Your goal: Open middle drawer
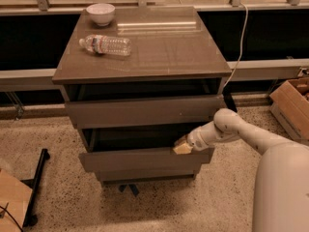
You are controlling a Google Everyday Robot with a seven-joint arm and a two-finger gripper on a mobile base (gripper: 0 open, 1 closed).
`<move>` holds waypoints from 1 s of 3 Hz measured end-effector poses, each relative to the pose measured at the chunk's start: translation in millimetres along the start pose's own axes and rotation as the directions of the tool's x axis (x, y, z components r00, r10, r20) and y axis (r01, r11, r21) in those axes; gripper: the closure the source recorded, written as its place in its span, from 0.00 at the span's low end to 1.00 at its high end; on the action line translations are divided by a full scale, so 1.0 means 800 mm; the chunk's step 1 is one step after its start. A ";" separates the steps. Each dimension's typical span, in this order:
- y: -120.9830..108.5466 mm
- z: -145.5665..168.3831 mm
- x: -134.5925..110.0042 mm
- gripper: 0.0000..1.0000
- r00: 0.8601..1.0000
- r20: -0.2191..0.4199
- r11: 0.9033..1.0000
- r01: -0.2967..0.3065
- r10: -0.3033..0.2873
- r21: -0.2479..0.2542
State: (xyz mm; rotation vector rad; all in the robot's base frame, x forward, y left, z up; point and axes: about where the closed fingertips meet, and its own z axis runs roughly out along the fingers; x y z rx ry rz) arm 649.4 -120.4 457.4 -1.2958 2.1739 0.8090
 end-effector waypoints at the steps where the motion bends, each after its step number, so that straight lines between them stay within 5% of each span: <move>1: 0.000 0.004 -0.006 0.35 0.999 -0.021 0.999 0.030 -0.031 -0.024; 2: 0.001 0.001 -0.003 0.12 0.997 -0.074 0.999 0.034 -0.035 -0.019; 3: 0.009 -0.003 0.013 0.00 0.994 -0.107 1.000 -0.004 0.004 0.003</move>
Offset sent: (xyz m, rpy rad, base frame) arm -0.0036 -0.0075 0.0047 -0.1326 0.0304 0.0560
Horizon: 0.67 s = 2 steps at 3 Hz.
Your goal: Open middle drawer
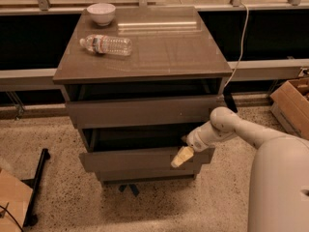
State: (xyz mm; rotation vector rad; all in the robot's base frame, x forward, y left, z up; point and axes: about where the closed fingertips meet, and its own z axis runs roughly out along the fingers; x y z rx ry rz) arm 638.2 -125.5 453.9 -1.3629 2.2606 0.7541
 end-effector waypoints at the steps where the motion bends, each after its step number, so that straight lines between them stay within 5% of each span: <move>1: 0.009 0.007 0.022 0.00 0.998 -0.046 0.999 -0.046 0.046 0.014; 2: 0.019 0.010 0.050 0.00 0.991 -0.079 0.994 -0.106 0.107 0.015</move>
Offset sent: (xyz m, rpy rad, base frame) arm -0.0580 -0.0402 -0.0436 -0.1163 0.1732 -0.1423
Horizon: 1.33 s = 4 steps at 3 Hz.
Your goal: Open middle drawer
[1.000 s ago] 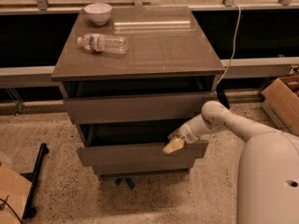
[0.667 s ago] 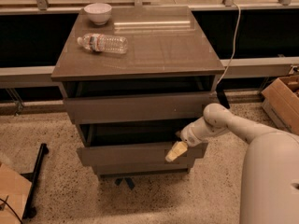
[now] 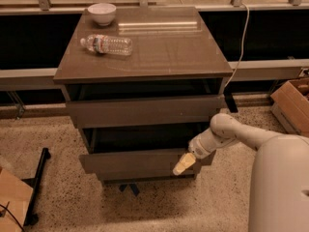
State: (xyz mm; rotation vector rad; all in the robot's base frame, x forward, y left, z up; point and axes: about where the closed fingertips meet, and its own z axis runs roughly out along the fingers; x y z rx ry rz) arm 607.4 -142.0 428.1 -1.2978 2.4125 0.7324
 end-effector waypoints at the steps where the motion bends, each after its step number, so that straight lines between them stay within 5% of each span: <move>1: 0.001 -0.003 -0.001 0.14 1.000 0.000 1.000 0.000 0.000 0.000; 4: 0.002 -0.005 -0.003 0.83 1.000 0.000 1.000 0.000 0.000 0.000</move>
Offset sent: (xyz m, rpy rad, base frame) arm -0.1049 -0.0483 -0.0026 -0.0268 0.1970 -0.1097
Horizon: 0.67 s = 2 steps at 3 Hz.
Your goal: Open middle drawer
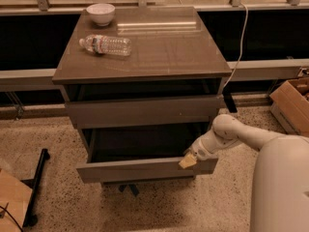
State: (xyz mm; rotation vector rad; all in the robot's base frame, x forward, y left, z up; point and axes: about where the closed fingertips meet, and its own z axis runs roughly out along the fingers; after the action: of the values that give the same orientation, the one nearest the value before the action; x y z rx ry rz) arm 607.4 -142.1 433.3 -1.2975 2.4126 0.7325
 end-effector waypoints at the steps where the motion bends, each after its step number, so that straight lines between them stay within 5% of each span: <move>1: 0.000 -0.001 0.000 1.00 1.000 0.000 1.000 0.000 0.000 0.000; 2: 0.002 -0.001 0.002 0.83 1.000 0.000 1.000 -0.004 0.004 -0.001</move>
Offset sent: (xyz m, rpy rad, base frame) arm -0.2744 -0.0959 -0.0146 0.0601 0.3464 -0.3803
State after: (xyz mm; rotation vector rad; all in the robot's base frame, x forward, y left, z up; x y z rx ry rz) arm 605.2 -142.8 433.9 -1.2933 2.4159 0.7345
